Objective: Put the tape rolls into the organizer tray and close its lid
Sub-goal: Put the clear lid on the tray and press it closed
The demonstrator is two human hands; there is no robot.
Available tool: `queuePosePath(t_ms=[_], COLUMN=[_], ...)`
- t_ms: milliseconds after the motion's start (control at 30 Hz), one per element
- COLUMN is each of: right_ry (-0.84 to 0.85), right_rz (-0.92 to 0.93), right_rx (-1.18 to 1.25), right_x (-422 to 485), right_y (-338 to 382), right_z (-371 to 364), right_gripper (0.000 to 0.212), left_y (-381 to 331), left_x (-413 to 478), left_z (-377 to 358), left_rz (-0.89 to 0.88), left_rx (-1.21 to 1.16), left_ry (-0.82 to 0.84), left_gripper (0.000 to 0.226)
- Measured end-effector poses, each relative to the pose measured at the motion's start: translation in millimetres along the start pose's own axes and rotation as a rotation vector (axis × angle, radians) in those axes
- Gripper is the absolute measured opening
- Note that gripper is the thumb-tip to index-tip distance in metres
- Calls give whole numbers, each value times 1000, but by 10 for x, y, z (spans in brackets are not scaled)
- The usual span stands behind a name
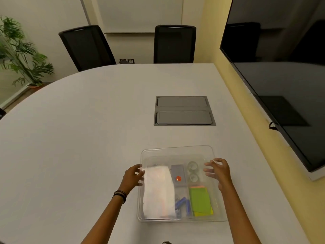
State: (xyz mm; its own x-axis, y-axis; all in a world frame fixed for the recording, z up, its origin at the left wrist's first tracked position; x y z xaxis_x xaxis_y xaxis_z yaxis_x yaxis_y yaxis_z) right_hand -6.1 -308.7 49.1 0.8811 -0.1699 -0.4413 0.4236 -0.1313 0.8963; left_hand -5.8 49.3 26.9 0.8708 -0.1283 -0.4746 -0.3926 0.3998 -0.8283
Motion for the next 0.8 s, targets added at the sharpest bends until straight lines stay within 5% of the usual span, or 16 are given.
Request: queuePosePath(t_ms=[267,800], right_ry=[-202,-146], right_rz=[16,-61], right_rx=[-232,-357], right_x=[109,421], right_y=[-253,-450], right_z=[-95,-47], right_gripper=[25,34], left_y=[63,269], left_x=[180,459], left_z=[-50,-220], left_rz=[123,311], left_rx=[318,402], left_ry=[-31,144], left_gripper=[36,39])
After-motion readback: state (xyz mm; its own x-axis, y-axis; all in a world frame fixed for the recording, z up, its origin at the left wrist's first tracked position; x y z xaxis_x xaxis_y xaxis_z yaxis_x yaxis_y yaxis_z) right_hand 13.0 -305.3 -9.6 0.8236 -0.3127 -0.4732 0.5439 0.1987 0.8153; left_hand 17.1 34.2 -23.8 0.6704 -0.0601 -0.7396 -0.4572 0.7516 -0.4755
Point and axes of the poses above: each hand's wrist, its own x-axis towards the middle knuckle, its own z-axis out of the back of the hand, y = z × x, the point moved 8 cm from there along x, towards the middle knuckle, and after that the axes turned 13 degrees about y, right-handed, at the moved point
